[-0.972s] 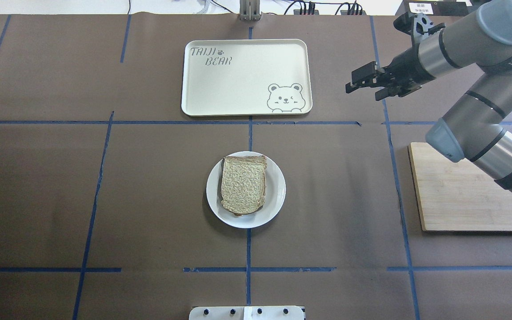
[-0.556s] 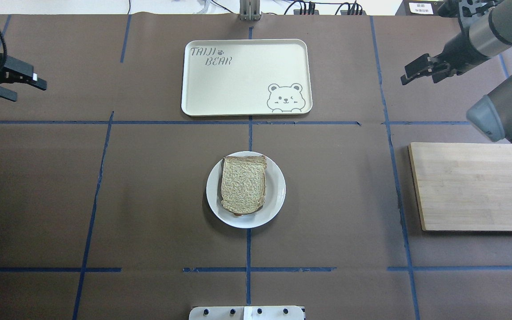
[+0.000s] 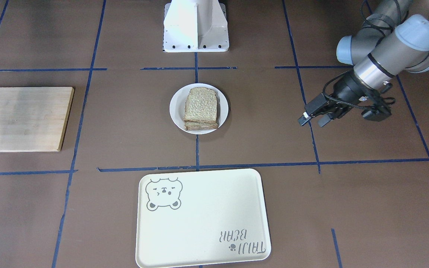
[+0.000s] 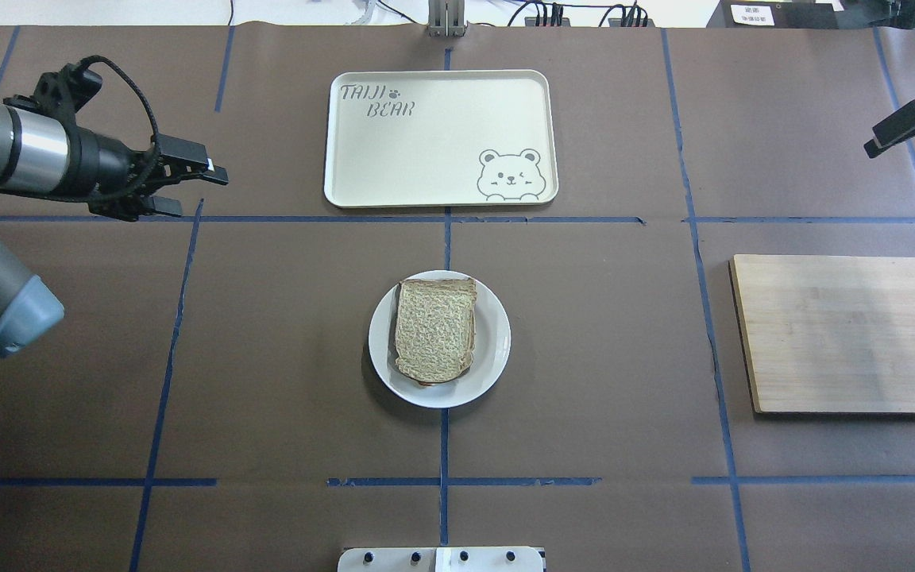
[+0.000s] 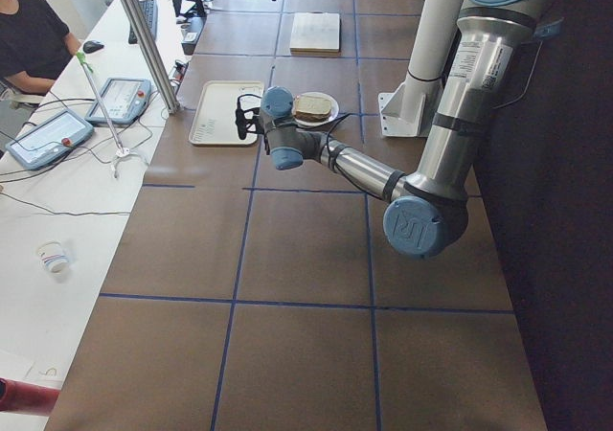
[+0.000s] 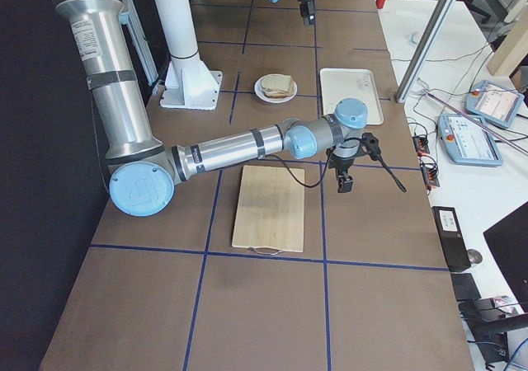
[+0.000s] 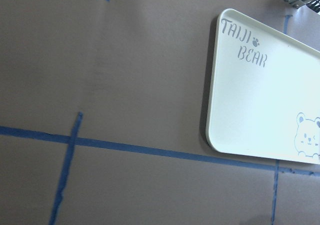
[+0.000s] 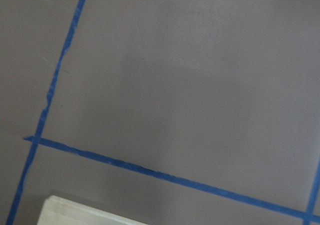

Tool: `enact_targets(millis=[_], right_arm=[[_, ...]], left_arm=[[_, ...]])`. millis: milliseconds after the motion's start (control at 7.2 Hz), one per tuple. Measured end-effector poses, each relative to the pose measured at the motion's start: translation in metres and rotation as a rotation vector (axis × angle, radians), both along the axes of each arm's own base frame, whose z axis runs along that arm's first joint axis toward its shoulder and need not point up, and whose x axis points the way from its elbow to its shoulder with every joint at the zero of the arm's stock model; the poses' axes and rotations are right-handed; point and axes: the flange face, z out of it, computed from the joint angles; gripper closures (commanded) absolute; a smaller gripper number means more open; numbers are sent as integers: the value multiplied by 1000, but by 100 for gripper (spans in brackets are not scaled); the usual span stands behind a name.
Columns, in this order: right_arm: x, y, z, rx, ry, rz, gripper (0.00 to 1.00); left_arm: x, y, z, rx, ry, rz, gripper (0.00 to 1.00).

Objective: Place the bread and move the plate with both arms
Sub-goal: 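Raise the right gripper away from the plate while the left arm reaches in, then move the left gripper to the plate rim nearest it and grip the rim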

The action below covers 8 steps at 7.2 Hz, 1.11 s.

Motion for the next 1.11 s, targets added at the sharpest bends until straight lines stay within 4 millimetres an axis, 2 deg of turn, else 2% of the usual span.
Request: enact_targets(millis=[417,556,694,833,1111], right_arm=[[61,26,42,-68,34,-78,0],[73,37,54,-82,22,-77,0],[79,47,61,-94,13,-72,0],[81,55,65,-102,11,-66,0],[84,60,68,-116,-13,-58,0]], left_arm=[[96,54,-21,-74,82,8,27],[120,67,-22,-89,83,35,32],[142,78,-22,-100,79,62,37],[163,83,-25,-105,77,83,38],[194,86,-29,-112,69,109,43]])
